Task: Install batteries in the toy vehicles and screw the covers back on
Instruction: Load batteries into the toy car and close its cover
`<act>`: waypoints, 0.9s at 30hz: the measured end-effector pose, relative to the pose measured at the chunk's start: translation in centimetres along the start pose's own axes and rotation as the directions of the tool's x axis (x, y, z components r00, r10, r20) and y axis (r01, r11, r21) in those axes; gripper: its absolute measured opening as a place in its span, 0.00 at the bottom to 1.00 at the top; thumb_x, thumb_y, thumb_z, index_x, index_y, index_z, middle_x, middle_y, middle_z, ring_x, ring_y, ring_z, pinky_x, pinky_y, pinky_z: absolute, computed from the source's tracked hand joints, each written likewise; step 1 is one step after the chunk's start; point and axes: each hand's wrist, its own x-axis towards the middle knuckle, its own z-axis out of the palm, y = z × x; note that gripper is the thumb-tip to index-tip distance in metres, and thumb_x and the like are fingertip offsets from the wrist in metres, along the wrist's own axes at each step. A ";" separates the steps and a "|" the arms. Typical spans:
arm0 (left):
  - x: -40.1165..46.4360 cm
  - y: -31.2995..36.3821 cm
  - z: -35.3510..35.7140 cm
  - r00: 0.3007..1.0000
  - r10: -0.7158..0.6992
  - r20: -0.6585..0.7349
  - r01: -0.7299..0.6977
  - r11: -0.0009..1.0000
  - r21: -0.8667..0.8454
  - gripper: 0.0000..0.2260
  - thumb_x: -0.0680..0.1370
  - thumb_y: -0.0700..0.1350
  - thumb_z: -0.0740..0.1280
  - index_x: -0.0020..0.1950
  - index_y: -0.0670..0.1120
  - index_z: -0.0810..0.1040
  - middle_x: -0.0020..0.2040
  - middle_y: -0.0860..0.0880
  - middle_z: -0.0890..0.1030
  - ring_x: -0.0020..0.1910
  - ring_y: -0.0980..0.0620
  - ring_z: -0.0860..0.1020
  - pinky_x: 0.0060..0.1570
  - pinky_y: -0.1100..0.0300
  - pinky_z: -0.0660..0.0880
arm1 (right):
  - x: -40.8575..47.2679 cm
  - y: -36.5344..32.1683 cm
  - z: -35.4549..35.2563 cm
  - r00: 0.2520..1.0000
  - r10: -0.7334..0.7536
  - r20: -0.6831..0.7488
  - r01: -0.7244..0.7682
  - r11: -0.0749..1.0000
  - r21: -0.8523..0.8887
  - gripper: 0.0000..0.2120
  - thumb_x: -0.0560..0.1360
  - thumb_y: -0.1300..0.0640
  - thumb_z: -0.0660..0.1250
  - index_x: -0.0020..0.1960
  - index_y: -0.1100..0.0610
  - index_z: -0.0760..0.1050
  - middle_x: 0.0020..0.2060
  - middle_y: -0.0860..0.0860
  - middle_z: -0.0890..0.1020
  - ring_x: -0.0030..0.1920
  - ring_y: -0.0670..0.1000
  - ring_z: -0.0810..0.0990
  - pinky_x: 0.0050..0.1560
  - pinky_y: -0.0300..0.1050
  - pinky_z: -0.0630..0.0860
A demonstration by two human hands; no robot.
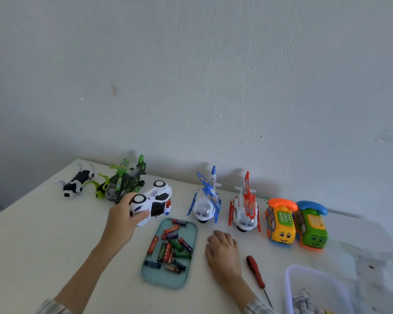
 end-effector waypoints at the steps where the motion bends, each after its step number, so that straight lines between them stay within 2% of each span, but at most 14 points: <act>1: -1.1 0.9 -0.6 1.000 0.024 0.018 -0.024 0.999 -0.021 0.17 0.72 0.38 0.74 0.57 0.46 0.74 0.43 0.53 0.81 0.37 0.59 0.78 0.36 0.72 0.71 | -0.1 0.1 0.1 1.000 0.002 0.020 -0.002 1.000 0.012 0.08 0.68 0.52 0.59 0.40 0.51 0.76 0.46 0.46 0.79 0.44 0.50 0.78 0.44 0.43 0.75; 4: -4.3 3.0 -1.8 0.987 0.112 0.117 -0.096 0.986 -0.136 0.18 0.71 0.39 0.75 0.57 0.51 0.75 0.44 0.57 0.83 0.43 0.61 0.80 0.42 0.72 0.74 | -0.5 0.2 0.2 0.993 0.055 0.108 -0.064 0.994 0.090 0.10 0.71 0.53 0.59 0.46 0.53 0.79 0.55 0.49 0.79 0.54 0.54 0.78 0.52 0.48 0.74; 6: -6.1 3.8 -2.1 0.962 0.208 0.174 -0.181 0.970 -0.161 0.19 0.72 0.44 0.75 0.59 0.55 0.73 0.50 0.62 0.81 0.49 0.60 0.80 0.47 0.69 0.75 | -0.3 -0.9 -1.1 0.952 0.155 0.262 -0.219 0.947 0.234 0.11 0.75 0.56 0.62 0.55 0.55 0.77 0.64 0.51 0.73 0.64 0.55 0.71 0.63 0.48 0.68; 7: -6.9 4.0 -2.1 0.944 0.261 0.199 -0.238 0.962 -0.134 0.19 0.73 0.47 0.74 0.61 0.57 0.72 0.53 0.62 0.80 0.51 0.61 0.79 0.50 0.70 0.74 | -0.2 -1.8 -2.7 0.894 0.219 0.390 -0.372 0.849 0.376 0.10 0.76 0.56 0.63 0.57 0.56 0.77 0.64 0.52 0.73 0.64 0.55 0.70 0.63 0.47 0.68; 9: -8.0 4.2 -2.0 0.883 0.393 0.255 -0.400 0.916 -0.026 0.19 0.75 0.52 0.69 0.65 0.58 0.69 0.59 0.61 0.77 0.59 0.62 0.75 0.56 0.72 0.71 | 0.3 -3.7 -6.4 0.752 0.299 0.587 -0.655 0.435 0.617 0.10 0.79 0.54 0.61 0.54 0.58 0.77 0.58 0.57 0.78 0.56 0.56 0.76 0.53 0.48 0.73; 11: -9.1 4.6 -1.5 0.772 0.556 0.310 -0.616 0.773 0.148 0.18 0.79 0.54 0.62 0.67 0.52 0.68 0.65 0.54 0.74 0.65 0.61 0.71 0.64 0.72 0.65 | 0.2 -4.7 -10.2 0.632 0.203 0.748 -0.765 0.006 0.645 0.19 0.80 0.45 0.57 0.56 0.59 0.77 0.55 0.61 0.80 0.52 0.60 0.80 0.49 0.54 0.77; 12: -9.6 4.8 -1.0 0.693 0.636 0.339 -0.714 0.668 0.207 0.17 0.81 0.53 0.58 0.67 0.48 0.69 0.66 0.50 0.74 0.67 0.57 0.70 0.67 0.69 0.63 | 0.0 -4.5 -12.0 0.590 0.111 0.800 -0.792 -0.116 0.600 0.24 0.80 0.40 0.55 0.57 0.59 0.77 0.54 0.61 0.81 0.51 0.63 0.81 0.49 0.58 0.79; 14: -10.6 5.2 0.1 0.557 0.737 0.382 -0.830 0.509 0.228 0.15 0.82 0.49 0.57 0.65 0.44 0.70 0.66 0.46 0.74 0.69 0.50 0.69 0.69 0.62 0.64 | -0.9 -4.0 -14.8 0.539 -0.039 0.841 -0.831 -0.186 0.524 0.26 0.77 0.37 0.56 0.59 0.58 0.75 0.54 0.61 0.82 0.51 0.68 0.81 0.47 0.66 0.78; 16: -11.4 5.7 1.1 0.522 0.764 0.380 -0.852 0.493 0.178 0.13 0.81 0.44 0.61 0.64 0.44 0.71 0.67 0.45 0.74 0.71 0.48 0.68 0.69 0.57 0.66 | -2.0 -3.3 -15.9 0.575 -0.069 0.815 -0.812 -0.170 0.559 0.20 0.76 0.45 0.64 0.58 0.60 0.74 0.55 0.63 0.81 0.51 0.69 0.80 0.48 0.70 0.76; 18: -12.3 6.2 2.1 0.603 0.721 0.342 -0.791 0.597 0.135 0.15 0.78 0.42 0.63 0.64 0.47 0.71 0.70 0.49 0.70 0.72 0.50 0.66 0.70 0.58 0.65 | -2.9 -2.3 -15.7 0.669 0.021 0.743 -0.732 -0.157 0.663 0.17 0.75 0.56 0.66 0.60 0.63 0.71 0.53 0.64 0.81 0.49 0.66 0.80 0.50 0.71 0.73; 21: -13.7 7.8 4.0 0.811 0.521 0.265 -0.550 0.834 0.044 0.25 0.76 0.36 0.67 0.69 0.54 0.66 0.74 0.54 0.62 0.74 0.56 0.61 0.70 0.67 0.59 | -4.2 -1.1 -15.3 0.758 0.140 0.637 -0.611 -0.190 0.768 0.10 0.77 0.65 0.62 0.58 0.64 0.71 0.51 0.66 0.79 0.47 0.66 0.79 0.52 0.75 0.70; 24: -15.0 9.1 6.3 0.960 0.245 0.135 -0.240 0.969 -0.053 0.34 0.73 0.33 0.70 0.71 0.58 0.62 0.74 0.50 0.63 0.73 0.58 0.62 0.67 0.73 0.59 | -5.6 -1.4 -14.9 0.805 0.281 0.523 -0.492 -0.178 0.852 0.07 0.78 0.66 0.60 0.55 0.60 0.72 0.50 0.64 0.79 0.46 0.61 0.79 0.45 0.61 0.76; 25: -15.6 9.9 6.9 0.990 0.076 0.115 -0.057 0.984 -0.167 0.34 0.71 0.33 0.71 0.69 0.59 0.62 0.71 0.50 0.67 0.68 0.60 0.68 0.64 0.71 0.64 | -6.3 -1.5 -14.7 0.806 0.348 0.478 -0.459 -0.143 0.877 0.07 0.79 0.66 0.59 0.55 0.59 0.71 0.50 0.63 0.79 0.45 0.59 0.79 0.43 0.55 0.76; 27: -16.6 11.4 8.0 0.939 -0.236 0.251 0.333 0.811 -0.481 0.32 0.69 0.37 0.71 0.67 0.60 0.65 0.65 0.50 0.73 0.55 0.58 0.78 0.56 0.62 0.73 | -7.9 -1.8 -13.7 0.809 0.420 0.411 -0.406 -0.107 0.908 0.07 0.79 0.66 0.60 0.54 0.58 0.70 0.52 0.60 0.77 0.48 0.57 0.78 0.44 0.52 0.75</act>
